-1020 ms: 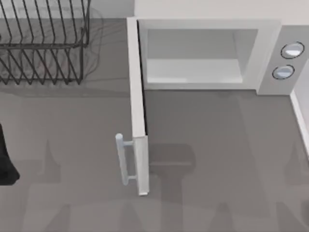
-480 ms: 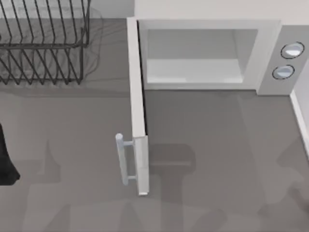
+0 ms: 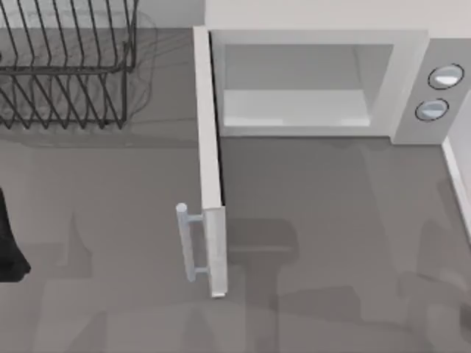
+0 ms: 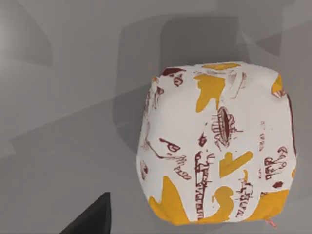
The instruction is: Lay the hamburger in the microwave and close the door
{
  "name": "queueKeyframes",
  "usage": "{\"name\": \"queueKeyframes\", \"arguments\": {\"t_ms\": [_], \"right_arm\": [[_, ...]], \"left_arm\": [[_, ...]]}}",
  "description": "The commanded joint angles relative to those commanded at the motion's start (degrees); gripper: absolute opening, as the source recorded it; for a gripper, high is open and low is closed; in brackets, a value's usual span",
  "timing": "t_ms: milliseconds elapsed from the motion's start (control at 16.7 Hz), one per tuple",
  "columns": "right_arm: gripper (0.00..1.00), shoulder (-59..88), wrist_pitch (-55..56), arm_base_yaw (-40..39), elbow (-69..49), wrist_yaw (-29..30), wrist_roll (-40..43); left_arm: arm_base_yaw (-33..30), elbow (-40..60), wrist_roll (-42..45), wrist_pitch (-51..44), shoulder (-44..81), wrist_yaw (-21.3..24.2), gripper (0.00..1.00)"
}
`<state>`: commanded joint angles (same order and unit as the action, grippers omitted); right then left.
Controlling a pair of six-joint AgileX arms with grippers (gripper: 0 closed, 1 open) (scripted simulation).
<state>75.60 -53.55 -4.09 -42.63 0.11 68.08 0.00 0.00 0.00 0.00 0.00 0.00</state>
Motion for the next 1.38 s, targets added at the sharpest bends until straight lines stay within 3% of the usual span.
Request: {"name": "queueKeyframes", "arguments": {"t_ms": [540, 1020, 1380], "right_arm": [[1.0, 3.5, -1.7, -0.1, -1.4, 0.0, 3.2], [1.0, 13.2, 17.9, -0.3, 8.0, 0.0, 2.9], [1.0, 14.5, 20.1, -0.4, 9.2, 0.0, 2.9]], "left_arm": [[0.0, 0.0, 0.0, 0.0, 0.0, 0.0, 1.0], [0.0, 0.0, 0.0, 0.0, 0.0, 0.0, 1.0], [0.0, 0.0, 0.0, 0.0, 0.0, 0.0, 1.0]]}}
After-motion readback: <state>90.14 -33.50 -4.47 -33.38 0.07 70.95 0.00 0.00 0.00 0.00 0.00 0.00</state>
